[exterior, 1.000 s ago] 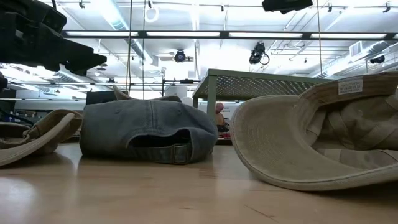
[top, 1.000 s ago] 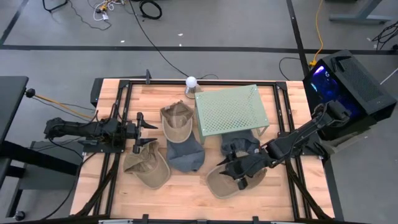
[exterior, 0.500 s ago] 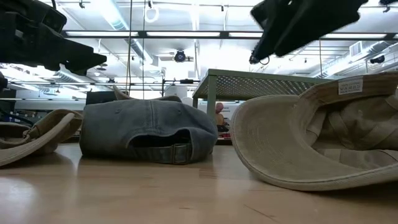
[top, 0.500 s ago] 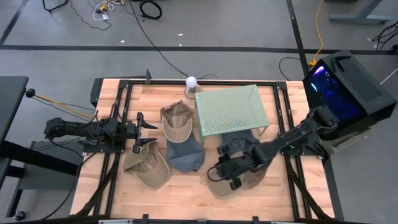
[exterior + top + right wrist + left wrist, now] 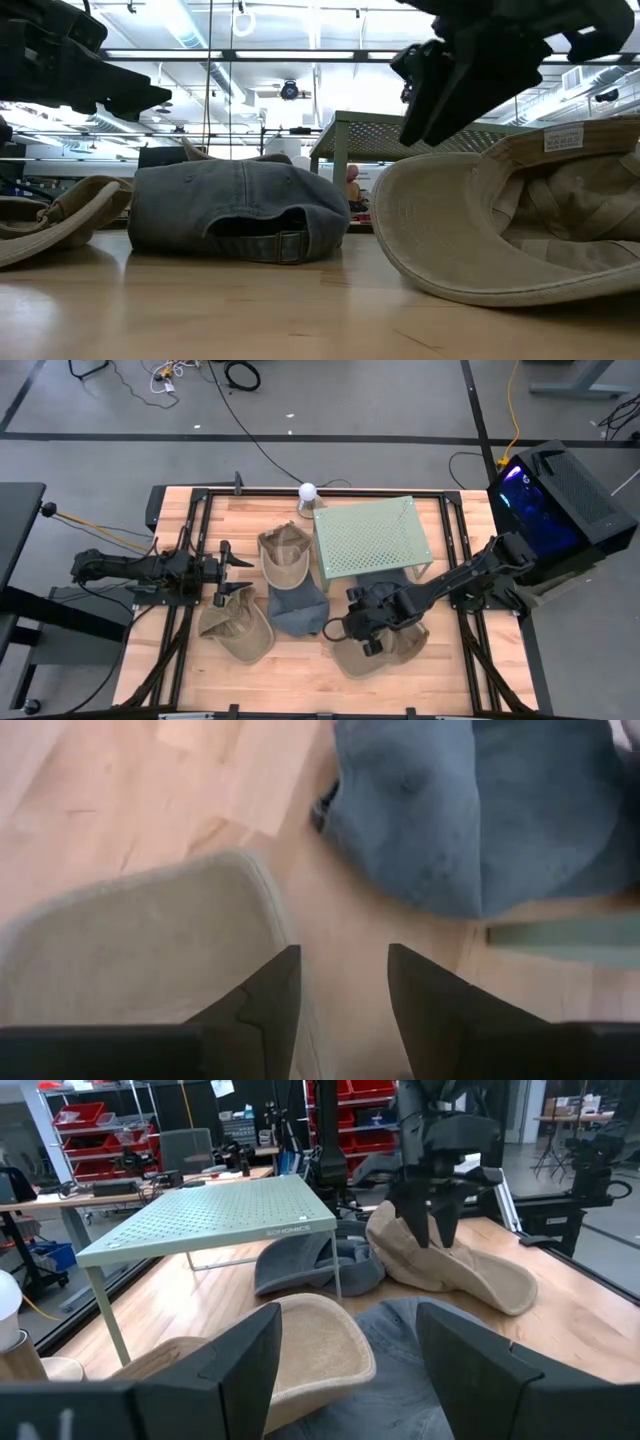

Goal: Stack caps on shelf
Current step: Put the bottom right brown cap on the shelf

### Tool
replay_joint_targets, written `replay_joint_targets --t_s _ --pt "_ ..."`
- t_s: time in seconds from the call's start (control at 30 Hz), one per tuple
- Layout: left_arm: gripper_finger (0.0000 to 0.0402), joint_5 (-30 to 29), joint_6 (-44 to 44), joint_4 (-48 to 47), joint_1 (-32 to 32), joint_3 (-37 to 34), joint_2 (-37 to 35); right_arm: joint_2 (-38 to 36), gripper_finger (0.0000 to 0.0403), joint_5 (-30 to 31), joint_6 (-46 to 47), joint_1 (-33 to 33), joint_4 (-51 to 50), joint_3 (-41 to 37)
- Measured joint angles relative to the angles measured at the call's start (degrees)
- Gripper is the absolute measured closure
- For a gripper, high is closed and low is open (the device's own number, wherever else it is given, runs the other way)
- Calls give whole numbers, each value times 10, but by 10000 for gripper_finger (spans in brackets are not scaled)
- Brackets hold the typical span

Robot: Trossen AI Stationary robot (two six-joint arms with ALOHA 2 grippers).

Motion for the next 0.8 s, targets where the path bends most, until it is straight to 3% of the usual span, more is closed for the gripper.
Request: replay_joint_targets --t_s 0.17,0.37,0.67,0.8 --pt "163 0 0 0 0 0 0 5 250 -5 32 -5 -28 0" --pt "163 0 0 0 0 0 0 12 250 -71 30 -5 -25 0" --pt "163 0 0 0 0 0 0 21 251 -73 76 -11 -46 0" --pt "163 0 0 0 0 0 0 30 271 -76 55 -13 -46 0"
